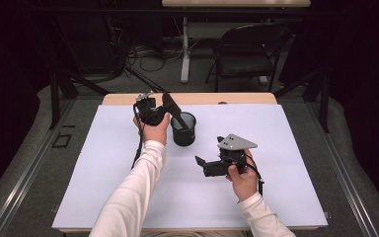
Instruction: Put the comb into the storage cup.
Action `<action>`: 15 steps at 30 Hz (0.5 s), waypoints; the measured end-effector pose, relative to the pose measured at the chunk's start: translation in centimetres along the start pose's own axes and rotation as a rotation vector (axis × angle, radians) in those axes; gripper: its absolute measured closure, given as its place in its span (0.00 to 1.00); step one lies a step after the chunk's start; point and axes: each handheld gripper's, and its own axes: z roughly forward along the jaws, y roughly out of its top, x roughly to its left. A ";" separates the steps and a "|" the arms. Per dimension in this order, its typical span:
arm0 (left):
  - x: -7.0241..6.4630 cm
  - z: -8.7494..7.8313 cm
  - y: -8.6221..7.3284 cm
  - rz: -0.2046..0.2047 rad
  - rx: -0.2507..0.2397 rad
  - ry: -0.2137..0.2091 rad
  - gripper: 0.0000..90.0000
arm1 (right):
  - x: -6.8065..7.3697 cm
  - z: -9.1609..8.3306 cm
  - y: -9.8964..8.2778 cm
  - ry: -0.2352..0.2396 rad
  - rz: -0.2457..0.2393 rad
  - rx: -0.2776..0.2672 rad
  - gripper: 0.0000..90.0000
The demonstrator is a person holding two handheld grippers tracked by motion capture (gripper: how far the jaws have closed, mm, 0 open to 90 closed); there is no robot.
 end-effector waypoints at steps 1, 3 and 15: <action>0.0 0.0 0.0 -0.001 0.000 0.000 0.93 | 0.0 0.0 0.0 0.000 0.000 0.001 0.02; 0.1 0.1 -0.1 0.000 0.004 0.001 0.93 | 0.0 0.0 0.0 0.000 0.001 0.001 0.02; 0.6 0.0 -0.2 -0.022 0.003 0.003 0.93 | 0.0 0.0 0.0 0.003 0.001 0.001 0.02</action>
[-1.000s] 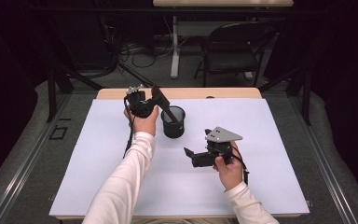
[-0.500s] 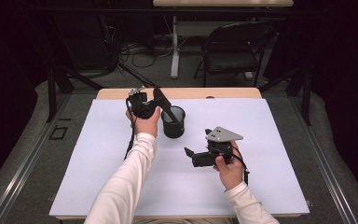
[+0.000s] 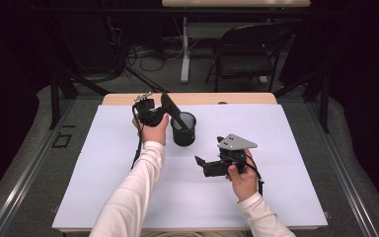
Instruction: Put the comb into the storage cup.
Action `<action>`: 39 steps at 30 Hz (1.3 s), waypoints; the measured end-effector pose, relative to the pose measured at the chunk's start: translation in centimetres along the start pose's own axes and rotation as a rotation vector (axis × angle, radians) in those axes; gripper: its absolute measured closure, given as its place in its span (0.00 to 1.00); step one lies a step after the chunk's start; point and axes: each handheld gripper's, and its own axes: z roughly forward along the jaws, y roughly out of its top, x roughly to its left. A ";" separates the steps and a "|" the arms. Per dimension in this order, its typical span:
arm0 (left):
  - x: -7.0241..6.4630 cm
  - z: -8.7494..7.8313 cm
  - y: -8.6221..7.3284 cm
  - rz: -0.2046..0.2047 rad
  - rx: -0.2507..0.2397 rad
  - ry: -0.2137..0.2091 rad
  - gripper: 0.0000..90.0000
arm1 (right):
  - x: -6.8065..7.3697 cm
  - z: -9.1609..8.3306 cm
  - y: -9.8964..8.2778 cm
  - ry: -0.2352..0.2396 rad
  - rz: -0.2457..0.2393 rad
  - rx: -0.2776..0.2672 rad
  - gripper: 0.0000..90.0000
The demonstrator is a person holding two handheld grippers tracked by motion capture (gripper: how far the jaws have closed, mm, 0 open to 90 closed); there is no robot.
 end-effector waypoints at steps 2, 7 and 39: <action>0.1 0.0 0.0 -0.004 -0.003 -0.001 0.93 | 0.0 0.0 0.0 0.003 0.005 -0.001 0.02; 0.4 0.0 -0.1 -0.028 -0.005 -0.001 0.93 | 0.0 0.0 0.0 0.005 0.005 0.003 0.02; 2.2 -0.3 -0.3 -0.087 -0.001 0.042 0.92 | 0.0 0.2 -0.1 0.008 0.005 0.009 0.02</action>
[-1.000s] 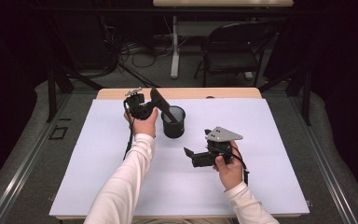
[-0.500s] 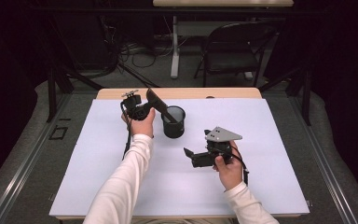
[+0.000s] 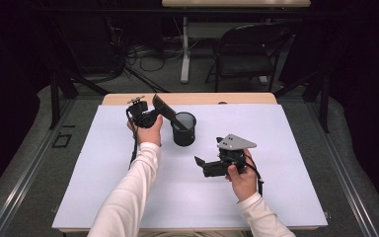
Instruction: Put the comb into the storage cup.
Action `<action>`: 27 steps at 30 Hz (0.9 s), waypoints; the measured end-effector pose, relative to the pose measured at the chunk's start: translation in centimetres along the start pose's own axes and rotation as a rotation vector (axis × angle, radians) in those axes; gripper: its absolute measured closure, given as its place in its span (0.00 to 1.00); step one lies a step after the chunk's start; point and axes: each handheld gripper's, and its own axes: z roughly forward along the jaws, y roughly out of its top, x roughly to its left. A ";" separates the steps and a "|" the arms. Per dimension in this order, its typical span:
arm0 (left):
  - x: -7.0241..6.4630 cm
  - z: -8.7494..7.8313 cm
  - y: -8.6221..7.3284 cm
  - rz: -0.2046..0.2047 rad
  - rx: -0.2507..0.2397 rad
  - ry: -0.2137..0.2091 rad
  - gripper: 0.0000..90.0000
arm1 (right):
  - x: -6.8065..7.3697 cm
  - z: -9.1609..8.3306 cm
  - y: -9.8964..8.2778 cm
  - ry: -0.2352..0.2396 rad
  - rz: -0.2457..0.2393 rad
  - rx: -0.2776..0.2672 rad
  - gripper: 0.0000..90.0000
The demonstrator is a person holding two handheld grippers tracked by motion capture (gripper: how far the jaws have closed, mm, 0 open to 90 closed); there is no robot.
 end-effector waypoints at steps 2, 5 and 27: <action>0.0 0.0 0.0 0.007 0.002 0.002 0.92 | 0.0 0.0 0.0 0.000 -0.001 0.002 0.02; 0.0 0.0 0.0 0.007 0.002 0.004 0.91 | 0.0 0.0 0.0 0.000 -0.002 0.001 0.02; 0.3 -0.3 0.1 0.033 -0.023 0.041 0.70 | 0.0 0.0 0.0 -0.003 -0.005 0.003 0.03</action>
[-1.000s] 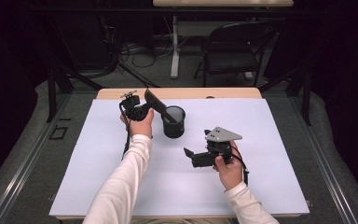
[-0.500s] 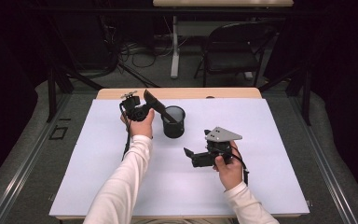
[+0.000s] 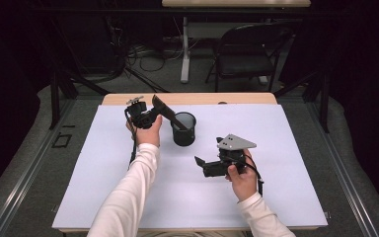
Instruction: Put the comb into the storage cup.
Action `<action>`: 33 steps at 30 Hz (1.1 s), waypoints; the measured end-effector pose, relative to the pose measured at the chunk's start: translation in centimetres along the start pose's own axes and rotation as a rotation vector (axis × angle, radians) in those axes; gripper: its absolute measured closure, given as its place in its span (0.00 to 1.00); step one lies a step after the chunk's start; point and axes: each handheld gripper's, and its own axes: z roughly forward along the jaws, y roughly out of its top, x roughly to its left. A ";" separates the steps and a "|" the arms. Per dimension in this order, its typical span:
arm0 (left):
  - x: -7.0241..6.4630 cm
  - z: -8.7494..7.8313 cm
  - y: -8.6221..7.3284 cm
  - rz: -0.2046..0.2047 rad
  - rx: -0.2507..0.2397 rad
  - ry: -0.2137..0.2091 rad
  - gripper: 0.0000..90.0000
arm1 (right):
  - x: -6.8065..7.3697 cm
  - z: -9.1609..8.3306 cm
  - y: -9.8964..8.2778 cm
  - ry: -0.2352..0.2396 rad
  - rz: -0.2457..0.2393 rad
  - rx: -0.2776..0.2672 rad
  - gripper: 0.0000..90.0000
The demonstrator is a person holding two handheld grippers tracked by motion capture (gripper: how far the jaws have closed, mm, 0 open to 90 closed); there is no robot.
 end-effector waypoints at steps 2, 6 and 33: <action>0.1 -0.1 0.0 -0.002 -0.005 0.006 0.66 | 0.0 0.0 0.0 -0.001 -0.001 0.001 0.03; 0.3 -0.2 0.1 0.006 -0.008 -0.001 0.59 | -0.1 0.0 0.0 -0.002 -0.001 0.002 0.03; 1.5 -2.1 0.0 0.115 -0.004 -0.114 0.39 | -0.2 0.0 -0.1 -0.012 -0.003 0.010 0.03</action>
